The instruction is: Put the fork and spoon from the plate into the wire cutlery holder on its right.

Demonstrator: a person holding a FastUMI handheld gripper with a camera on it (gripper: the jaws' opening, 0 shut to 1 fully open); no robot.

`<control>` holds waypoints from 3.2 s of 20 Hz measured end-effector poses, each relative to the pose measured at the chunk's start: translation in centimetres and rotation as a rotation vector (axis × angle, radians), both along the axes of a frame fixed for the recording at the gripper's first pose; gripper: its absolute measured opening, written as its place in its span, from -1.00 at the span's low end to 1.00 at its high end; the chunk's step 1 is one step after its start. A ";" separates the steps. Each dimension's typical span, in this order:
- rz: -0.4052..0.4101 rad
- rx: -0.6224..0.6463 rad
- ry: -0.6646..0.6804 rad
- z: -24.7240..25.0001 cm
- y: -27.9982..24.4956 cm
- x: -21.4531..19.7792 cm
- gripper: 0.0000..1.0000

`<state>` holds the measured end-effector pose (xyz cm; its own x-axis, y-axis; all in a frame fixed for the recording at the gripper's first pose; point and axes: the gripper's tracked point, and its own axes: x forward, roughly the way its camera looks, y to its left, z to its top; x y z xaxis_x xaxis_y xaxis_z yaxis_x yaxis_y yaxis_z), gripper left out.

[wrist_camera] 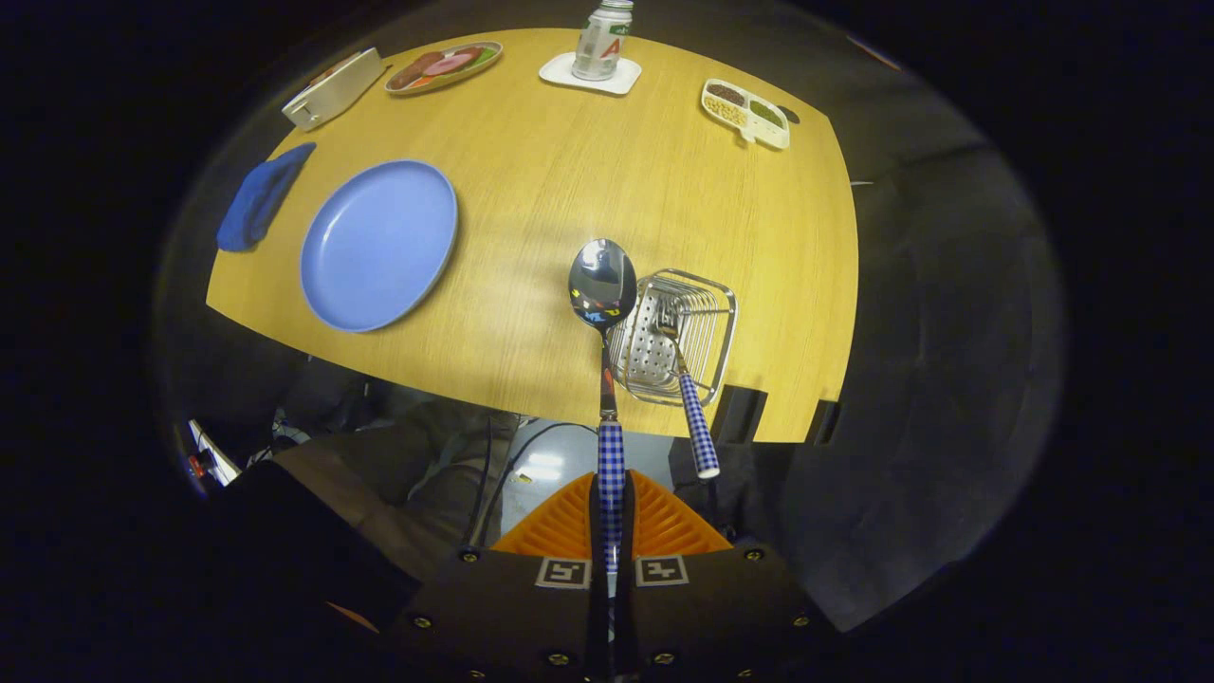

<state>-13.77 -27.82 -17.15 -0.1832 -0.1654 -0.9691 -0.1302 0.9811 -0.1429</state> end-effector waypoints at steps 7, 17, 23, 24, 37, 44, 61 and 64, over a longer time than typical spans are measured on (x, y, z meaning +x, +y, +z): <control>-0.002 -0.081 0.114 -1.0 -3.2 -1.1 -0.94; 0.119 -0.138 0.294 -1.5 -5.0 0.0 -0.94; 0.169 -0.149 0.355 -2.0 -5.3 1.2 -0.94; 0.173 -0.146 0.349 -2.2 -5.3 1.4 -0.92; 0.160 -0.159 0.203 0.5 -5.8 3.1 -0.05; 0.086 -0.070 -0.075 2.0 -2.0 4.1 0.94; 0.054 0.126 -0.812 6.8 10.0 11.9 0.94; 0.026 0.144 -0.960 9.0 11.5 13.0 0.94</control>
